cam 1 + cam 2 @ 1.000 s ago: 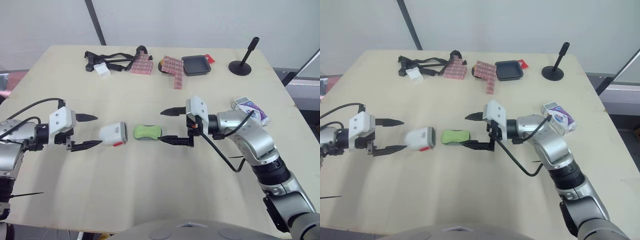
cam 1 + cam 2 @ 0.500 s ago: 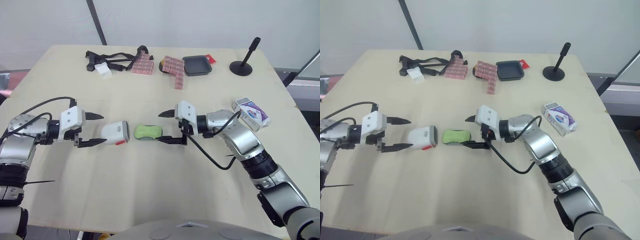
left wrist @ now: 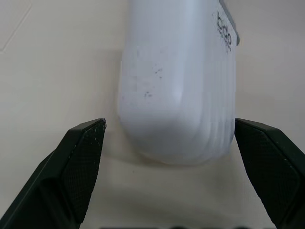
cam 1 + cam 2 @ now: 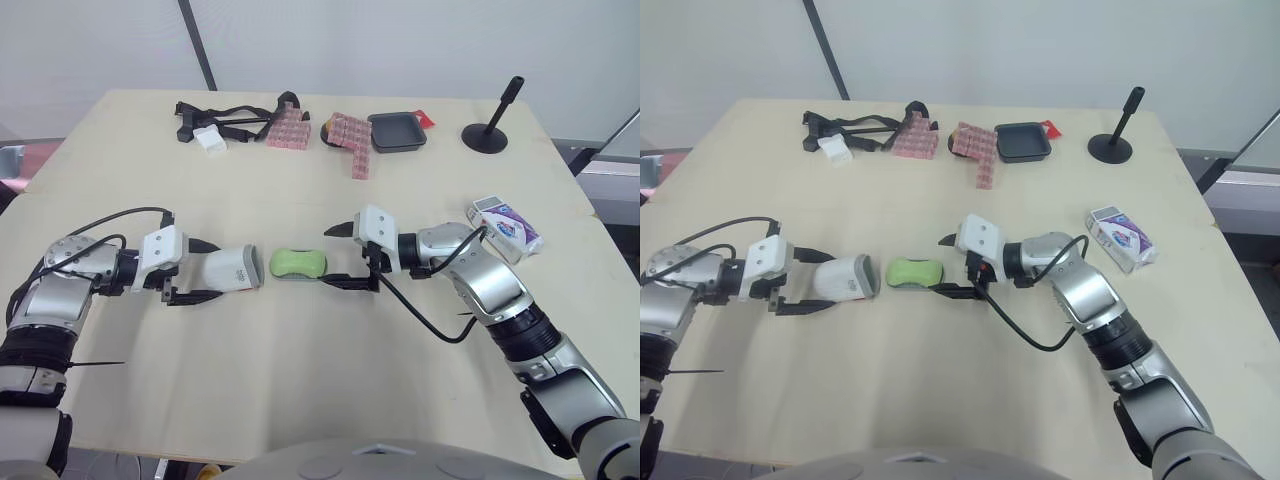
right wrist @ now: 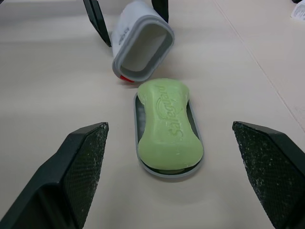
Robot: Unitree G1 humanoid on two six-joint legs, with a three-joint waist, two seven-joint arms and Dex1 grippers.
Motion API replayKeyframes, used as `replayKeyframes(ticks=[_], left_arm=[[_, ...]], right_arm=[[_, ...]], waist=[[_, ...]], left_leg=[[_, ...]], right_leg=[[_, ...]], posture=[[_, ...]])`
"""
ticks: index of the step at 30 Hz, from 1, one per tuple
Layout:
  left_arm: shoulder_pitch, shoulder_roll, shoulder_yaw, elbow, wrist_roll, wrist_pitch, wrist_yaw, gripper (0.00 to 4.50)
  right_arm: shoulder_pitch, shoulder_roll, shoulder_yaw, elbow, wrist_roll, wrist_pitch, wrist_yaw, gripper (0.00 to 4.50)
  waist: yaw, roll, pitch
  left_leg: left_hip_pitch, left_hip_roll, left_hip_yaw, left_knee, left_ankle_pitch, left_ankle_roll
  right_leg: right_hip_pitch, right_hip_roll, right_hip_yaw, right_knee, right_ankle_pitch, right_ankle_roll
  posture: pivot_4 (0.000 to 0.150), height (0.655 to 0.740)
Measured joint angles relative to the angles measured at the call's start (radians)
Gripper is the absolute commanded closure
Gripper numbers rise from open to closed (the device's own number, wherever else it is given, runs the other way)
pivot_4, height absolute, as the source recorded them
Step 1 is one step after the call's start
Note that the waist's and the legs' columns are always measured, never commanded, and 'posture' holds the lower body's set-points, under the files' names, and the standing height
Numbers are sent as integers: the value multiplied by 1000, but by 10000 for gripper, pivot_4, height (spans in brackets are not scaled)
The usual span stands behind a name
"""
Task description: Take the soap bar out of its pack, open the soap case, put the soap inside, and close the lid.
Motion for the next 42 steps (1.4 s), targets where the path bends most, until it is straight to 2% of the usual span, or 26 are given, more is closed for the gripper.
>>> replayKeyframes(ticks=[10,19,38,42], left_arm=[[2,33,20,-88,-24,44,-5,0],[-7,31,14,-85,-9,85,33,0],[-94,-71,-56,24,62,79,89,0],[-105,-75,-62,37,71,79,97,10449]], right_arm=[[-1,21,0,0,-2,0,1,312],[-4,28,1,2,-14,-4,4,312],[0,26,1,-4,-24,3,-16,312],[3,24,1,-5,-24,10,-19,0]], waist=[[-1,0,0],[-6,0,0],[-9,0,0],[-9,0,0]], left_leg=[[-1,0,0,-1,0,0],[-1,0,0,-1,0,0],[-4,0,0,0,0,0],[-5,0,0,0,0,0]], right_leg=[[0,0,0,-1,0,0],[0,0,-1,-1,0,0],[0,0,-1,-1,0,0],[0,0,-1,-1,0,0]], posture=[[1500,7400],[1500,7400],[1500,7400],[1500,7400]])
